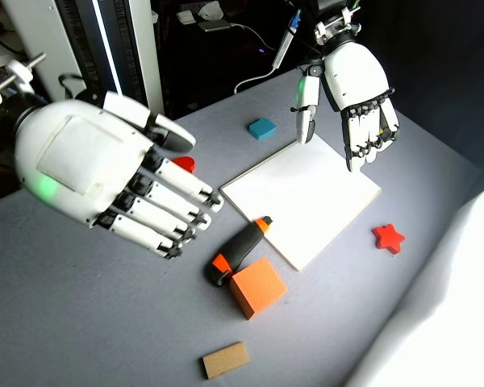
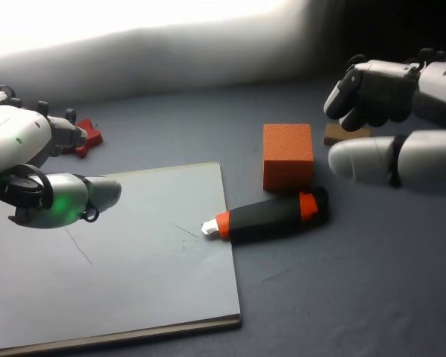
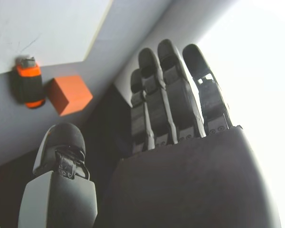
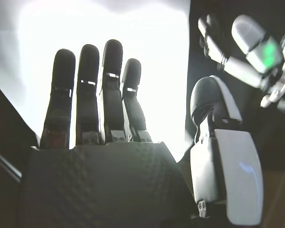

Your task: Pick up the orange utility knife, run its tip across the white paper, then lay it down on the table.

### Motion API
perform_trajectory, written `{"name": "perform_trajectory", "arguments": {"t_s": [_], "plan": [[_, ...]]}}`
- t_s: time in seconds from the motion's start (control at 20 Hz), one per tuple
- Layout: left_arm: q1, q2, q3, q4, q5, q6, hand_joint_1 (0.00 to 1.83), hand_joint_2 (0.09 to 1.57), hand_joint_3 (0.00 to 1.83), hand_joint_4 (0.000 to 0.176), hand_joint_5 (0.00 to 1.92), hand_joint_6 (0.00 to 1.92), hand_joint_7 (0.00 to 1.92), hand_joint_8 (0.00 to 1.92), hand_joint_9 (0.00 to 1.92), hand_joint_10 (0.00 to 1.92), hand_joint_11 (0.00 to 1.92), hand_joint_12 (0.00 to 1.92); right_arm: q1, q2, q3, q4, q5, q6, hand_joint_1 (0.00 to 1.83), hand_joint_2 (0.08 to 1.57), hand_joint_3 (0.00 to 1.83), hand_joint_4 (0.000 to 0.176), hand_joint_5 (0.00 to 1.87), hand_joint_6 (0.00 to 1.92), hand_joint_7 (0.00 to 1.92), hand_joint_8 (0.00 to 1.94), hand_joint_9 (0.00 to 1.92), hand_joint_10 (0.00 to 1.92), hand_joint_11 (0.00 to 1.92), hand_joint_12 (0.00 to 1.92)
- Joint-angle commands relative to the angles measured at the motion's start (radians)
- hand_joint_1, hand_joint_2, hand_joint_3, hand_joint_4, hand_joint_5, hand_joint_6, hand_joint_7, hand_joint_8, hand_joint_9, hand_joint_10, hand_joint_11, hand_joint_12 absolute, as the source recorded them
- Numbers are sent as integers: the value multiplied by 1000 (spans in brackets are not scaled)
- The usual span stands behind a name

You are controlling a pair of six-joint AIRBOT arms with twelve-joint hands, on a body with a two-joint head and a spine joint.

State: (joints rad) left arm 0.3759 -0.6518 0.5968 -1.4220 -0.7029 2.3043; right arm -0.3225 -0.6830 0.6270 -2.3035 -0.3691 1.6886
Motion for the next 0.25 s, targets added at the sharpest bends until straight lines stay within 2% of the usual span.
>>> {"name": "perform_trajectory", "arguments": {"t_s": [0.0, 0.1, 0.2], "plan": [[-11, 5, -5, 58, -47, 8, 125, 1248, 0, 0, 383, 12, 555, 17, 489, 42, 0, 1149, 14, 13, 0, -20, -29, -32, 321, 1180, 0, 0, 96, 1029, 364, 692, 151, 1236, 0, 1612], [-6, 6, -10, 58, -46, 15, 125, 1248, 0, 0, 383, 11, 555, 17, 489, 41, 0, 1149, 15, 26, 6, -20, 28, -64, 321, 1180, 0, 0, 96, 1029, 363, 694, 151, 1236, 0, 1612], [-5, 6, -14, 58, -46, 19, 125, 1248, 0, 0, 383, 11, 555, 16, 490, 41, 0, 1149, 25, 33, 20, -20, 76, -55, 321, 1180, 0, 0, 96, 1029, 362, 695, 151, 1236, 0, 1612]]}}
